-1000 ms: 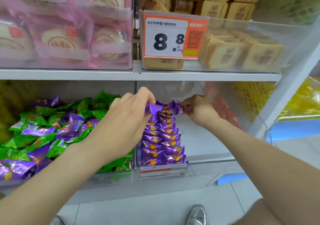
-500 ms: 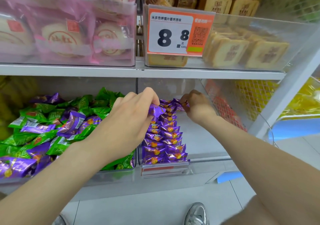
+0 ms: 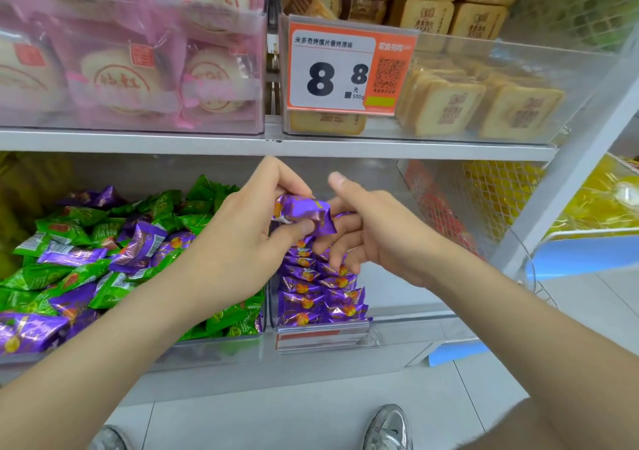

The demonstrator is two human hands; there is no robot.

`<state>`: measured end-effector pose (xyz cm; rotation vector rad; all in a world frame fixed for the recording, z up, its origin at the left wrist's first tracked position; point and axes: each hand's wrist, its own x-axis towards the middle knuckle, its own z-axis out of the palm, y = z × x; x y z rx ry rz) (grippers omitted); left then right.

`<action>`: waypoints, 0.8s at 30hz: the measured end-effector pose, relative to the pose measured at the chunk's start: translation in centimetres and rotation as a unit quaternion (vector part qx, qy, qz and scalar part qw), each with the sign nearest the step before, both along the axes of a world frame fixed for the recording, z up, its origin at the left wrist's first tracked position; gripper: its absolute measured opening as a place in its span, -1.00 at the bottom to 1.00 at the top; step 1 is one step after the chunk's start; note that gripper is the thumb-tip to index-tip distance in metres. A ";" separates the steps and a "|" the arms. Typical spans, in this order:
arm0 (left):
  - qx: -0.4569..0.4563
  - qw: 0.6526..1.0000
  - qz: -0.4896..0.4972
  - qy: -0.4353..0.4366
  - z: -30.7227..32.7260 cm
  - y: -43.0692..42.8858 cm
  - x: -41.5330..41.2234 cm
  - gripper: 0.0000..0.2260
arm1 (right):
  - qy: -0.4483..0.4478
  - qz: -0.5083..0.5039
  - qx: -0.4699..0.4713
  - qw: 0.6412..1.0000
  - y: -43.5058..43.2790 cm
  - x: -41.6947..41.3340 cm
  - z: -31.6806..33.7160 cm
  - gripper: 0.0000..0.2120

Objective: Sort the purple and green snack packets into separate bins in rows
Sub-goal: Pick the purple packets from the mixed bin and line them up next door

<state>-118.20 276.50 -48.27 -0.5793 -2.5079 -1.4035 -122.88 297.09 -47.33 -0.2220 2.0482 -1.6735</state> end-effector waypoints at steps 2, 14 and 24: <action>0.002 1.000 0.001 0.006 -0.2 0.5 0.1 -0.74 | -0.027 0.027 -0.042 0.998 -0.1 0.9 0.4 -0.53; -0.071 0.994 0.084 0.018 -0.7 1.2 0.6 -0.81 | 0.001 -0.051 -0.092 0.994 6.2 -2.7 -1.6 -0.66; -0.209 0.972 0.088 0.069 -2.2 1.0 -0.5 -0.84 | 0.131 -0.220 0.048 0.966 8.8 -7.3 -5.1 -0.76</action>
